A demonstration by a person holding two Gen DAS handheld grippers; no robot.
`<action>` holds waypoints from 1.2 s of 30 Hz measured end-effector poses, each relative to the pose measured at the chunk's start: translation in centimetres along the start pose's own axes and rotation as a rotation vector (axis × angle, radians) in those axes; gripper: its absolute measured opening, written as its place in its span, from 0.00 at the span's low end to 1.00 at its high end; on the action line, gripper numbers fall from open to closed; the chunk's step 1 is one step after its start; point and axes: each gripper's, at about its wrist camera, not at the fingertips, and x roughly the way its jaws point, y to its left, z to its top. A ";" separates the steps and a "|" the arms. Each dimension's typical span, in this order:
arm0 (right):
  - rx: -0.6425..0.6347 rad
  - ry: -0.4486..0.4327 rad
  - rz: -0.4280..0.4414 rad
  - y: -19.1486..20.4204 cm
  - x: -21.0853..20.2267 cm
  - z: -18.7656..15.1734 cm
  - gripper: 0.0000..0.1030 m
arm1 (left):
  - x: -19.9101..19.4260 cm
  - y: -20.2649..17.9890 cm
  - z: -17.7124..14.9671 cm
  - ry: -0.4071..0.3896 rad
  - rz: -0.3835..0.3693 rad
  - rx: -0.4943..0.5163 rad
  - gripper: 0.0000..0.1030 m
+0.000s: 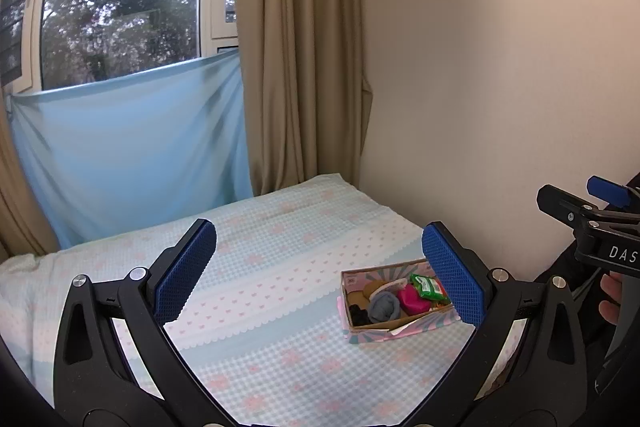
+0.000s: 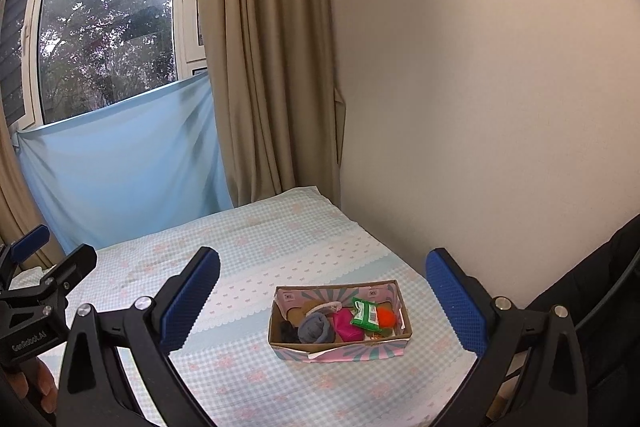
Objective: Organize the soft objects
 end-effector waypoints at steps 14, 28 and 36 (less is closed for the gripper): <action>-0.003 0.016 -0.014 -0.2 0.4 0.1 1.00 | 0.6 0.3 0.0 -0.002 0.006 -0.009 1.00; 0.012 0.011 -0.011 -0.6 0.4 0.3 1.00 | 0.9 0.8 -0.3 -0.003 0.014 -0.004 1.00; 0.011 0.006 -0.012 -0.4 0.4 0.4 1.00 | 0.9 1.1 -0.3 -0.004 0.015 -0.009 1.00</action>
